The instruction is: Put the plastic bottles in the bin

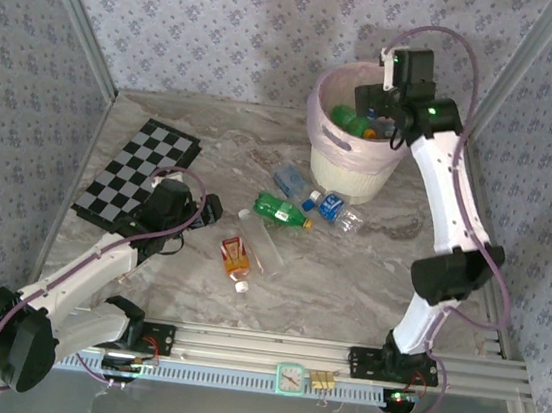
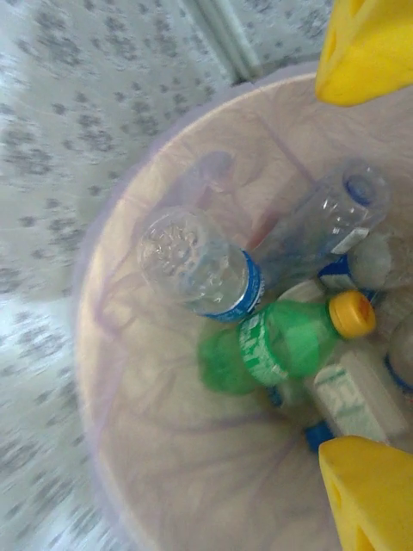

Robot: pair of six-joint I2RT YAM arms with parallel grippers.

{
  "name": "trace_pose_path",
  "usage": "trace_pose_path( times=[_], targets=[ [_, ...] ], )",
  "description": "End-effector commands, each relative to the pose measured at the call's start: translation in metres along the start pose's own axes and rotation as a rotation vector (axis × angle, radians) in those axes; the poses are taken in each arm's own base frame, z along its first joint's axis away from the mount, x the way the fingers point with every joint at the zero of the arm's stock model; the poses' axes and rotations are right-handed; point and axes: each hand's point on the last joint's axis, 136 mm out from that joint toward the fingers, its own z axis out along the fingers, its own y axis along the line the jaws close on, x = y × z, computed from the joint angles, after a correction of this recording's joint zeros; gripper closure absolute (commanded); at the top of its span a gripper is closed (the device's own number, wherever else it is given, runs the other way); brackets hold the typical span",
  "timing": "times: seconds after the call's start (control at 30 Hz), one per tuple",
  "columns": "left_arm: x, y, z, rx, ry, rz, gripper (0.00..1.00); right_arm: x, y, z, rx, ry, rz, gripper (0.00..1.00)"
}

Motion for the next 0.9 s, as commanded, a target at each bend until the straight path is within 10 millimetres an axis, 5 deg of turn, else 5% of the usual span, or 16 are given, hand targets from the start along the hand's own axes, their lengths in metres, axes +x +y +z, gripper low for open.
trace_pose_path(
  times=[0.0, 0.17, 0.37, 0.57, 0.87],
  targets=[
    [-0.013, -0.008, -0.003, 0.017, -0.03, 0.011, 0.0, -0.017, 0.018, -0.048, -0.142, -0.129, 0.09, 0.0],
    [-0.017, -0.012, -0.001, 0.016, -0.03, 0.011, 0.0, 0.011, 0.06, -0.074, -0.405, -0.157, 0.173, 0.0],
    [-0.021, -0.02, 0.004, 0.025, -0.02, 0.006, 0.0, 0.077, 0.096, -0.076, -0.547, -0.074, 0.186, 0.0],
    [-0.022, -0.027, 0.007, 0.039, -0.004, -0.025, 0.0, 0.173, 0.121, -0.051, -0.54, 0.088, 0.212, 0.0],
    [-0.018, -0.024, 0.007, 0.011, 0.029, -0.03, 0.0, 0.259, 0.13, -0.021, -0.425, 0.326, 0.038, 0.0]
  ],
)
